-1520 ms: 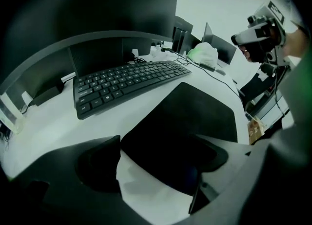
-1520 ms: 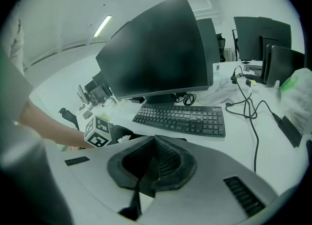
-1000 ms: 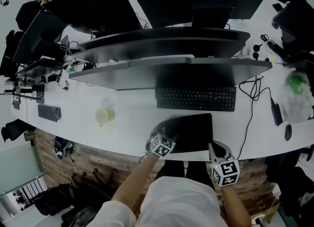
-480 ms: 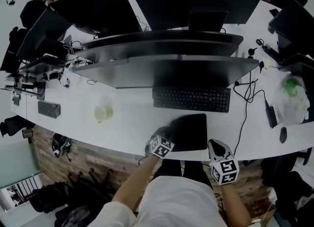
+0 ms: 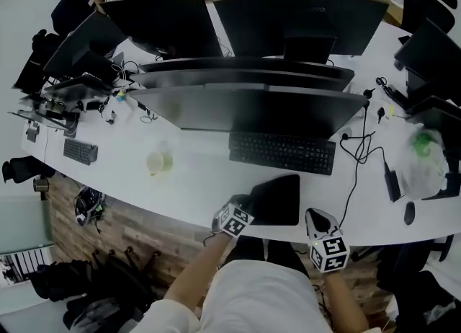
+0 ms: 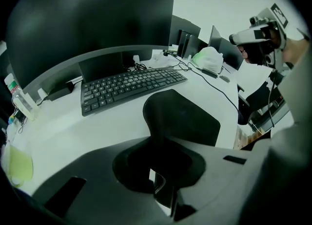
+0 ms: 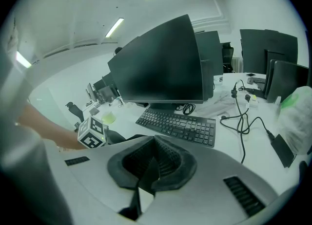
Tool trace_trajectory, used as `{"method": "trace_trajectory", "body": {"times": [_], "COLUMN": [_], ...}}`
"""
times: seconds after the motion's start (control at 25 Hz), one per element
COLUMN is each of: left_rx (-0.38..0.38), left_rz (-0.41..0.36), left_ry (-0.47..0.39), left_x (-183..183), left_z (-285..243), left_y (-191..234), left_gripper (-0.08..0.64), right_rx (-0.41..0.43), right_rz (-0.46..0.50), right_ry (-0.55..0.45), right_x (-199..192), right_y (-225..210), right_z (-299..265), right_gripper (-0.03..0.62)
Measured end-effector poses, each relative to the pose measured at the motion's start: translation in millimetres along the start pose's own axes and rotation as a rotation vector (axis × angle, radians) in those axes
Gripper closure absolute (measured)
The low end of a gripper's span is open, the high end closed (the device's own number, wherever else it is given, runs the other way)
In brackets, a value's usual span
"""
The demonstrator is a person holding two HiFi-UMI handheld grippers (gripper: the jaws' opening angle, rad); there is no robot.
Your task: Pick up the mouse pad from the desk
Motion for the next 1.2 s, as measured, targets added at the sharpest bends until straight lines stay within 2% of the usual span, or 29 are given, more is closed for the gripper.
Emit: {"method": "trace_trajectory", "body": {"times": [0.24, 0.6, 0.84, 1.2], "left_rx": [0.010, 0.070, 0.105, 0.177], "left_rz": [0.041, 0.064, 0.084, 0.120], "left_ry": [-0.017, -0.061, -0.107, -0.240], "left_x": [6.0, 8.5, -0.6, -1.5], "left_z": [31.1, 74.3, 106.1, 170.5], "left_y": [-11.6, -26.4, -21.3, -7.5], "left_gripper": [0.517, 0.517, 0.517, 0.517], "right_rx": [0.027, 0.074, 0.091, 0.089], "right_rz": [0.020, 0.056, 0.065, 0.111], "right_ry": [-0.035, -0.085, -0.122, -0.166], "right_x": [2.9, 5.4, 9.2, 19.4], "right_y": [-1.0, -2.1, 9.8, 42.1], "right_z": [16.2, 34.7, 36.8, 52.4], "right_gripper": [0.581, 0.581, 0.581, 0.581]}}
Point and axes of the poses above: the fingertips, and each gripper's own axes: z backward along the fingers, y to its left, x out of its top, the point moved 10 cm from there along z, backward along the fingers, and after that the axes turned 13 degrees about x, right-handed, at the moved point
